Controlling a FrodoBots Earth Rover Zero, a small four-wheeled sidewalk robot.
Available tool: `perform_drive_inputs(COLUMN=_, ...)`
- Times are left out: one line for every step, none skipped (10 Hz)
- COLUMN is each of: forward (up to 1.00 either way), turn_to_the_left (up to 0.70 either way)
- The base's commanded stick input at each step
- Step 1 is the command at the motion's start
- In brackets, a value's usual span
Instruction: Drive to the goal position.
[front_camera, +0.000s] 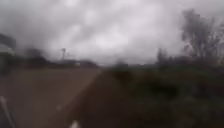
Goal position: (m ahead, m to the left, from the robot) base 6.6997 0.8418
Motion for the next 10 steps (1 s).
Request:
perform_drive_inputs(forward=0.70, turn_to_the_left=0.00)
perform_drive_inputs(forward=0.70, turn_to_the_left=0.00)
perform_drive_inputs(forward=0.70, turn_to_the_left=0.00)
perform_drive_inputs(forward=0.70, turn_to_the_left=0.00)
perform_drive_inputs(forward=0.70, turn_to_the_left=0.00)
perform_drive_inputs(forward=0.70, turn_to_the_left=0.00)
perform_drive_inputs(forward=0.70, turn_to_the_left=0.00)
perform_drive_inputs(forward=0.70, turn_to_the_left=0.00)
perform_drive_inputs(forward=0.70, turn_to_the_left=0.00)
perform_drive_inputs(forward=0.70, turn_to_the_left=0.00)
